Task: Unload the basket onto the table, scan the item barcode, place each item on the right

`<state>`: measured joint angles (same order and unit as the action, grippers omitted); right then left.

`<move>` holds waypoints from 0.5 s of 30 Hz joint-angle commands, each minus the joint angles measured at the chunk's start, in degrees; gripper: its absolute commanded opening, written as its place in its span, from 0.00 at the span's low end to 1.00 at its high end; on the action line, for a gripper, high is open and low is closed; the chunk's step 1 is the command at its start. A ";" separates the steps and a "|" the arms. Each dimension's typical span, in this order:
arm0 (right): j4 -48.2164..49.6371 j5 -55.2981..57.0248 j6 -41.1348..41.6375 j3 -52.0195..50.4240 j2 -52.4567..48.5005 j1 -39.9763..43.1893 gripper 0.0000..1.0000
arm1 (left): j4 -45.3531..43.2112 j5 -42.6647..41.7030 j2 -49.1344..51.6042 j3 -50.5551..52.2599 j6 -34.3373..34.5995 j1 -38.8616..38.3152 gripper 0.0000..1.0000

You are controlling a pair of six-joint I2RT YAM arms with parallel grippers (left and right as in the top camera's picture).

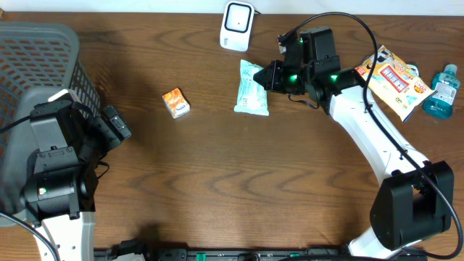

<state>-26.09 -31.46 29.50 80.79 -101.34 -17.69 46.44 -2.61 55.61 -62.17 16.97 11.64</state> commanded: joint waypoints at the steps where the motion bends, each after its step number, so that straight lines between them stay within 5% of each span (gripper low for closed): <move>1: 0.44 -0.39 -0.92 0.63 0.17 -0.52 0.01 | 0.04 0.70 0.11 -0.31 0.50 0.35 0.98; 15: 0.09 -0.39 -2.38 0.63 0.17 -0.85 0.01 | 0.04 0.70 0.11 -0.31 0.50 0.35 0.98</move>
<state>-25.91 -31.46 28.01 80.79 -101.34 -17.69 46.44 -2.61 55.61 -62.17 16.97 11.64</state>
